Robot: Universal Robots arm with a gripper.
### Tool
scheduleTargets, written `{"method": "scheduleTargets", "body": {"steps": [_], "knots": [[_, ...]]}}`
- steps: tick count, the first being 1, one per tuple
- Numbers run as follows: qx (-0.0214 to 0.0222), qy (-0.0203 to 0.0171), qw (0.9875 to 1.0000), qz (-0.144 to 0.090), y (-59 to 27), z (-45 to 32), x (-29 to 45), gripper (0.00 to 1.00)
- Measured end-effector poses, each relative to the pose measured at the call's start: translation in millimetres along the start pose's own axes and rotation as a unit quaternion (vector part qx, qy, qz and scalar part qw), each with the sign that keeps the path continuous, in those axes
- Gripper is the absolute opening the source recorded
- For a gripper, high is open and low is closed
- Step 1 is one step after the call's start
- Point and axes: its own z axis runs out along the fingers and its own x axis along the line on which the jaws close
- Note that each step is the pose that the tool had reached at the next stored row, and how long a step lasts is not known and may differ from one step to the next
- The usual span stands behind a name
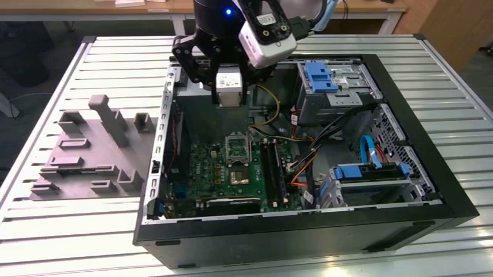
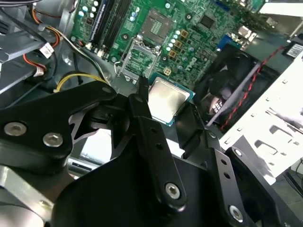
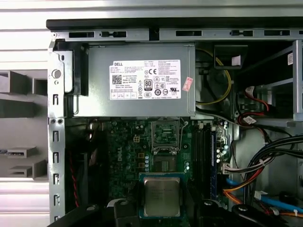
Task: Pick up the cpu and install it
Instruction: 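Pick up the cpu and move it towards the insertion slot, then place the cpu into insertion slot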
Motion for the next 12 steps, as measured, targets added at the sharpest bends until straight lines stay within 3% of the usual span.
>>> {"method": "scheduleTargets", "body": {"steps": [12], "knots": [[0.0001, 0.0, 1.0, 0.0, 0.0, 1.9, -0.3, 0.47]]}}
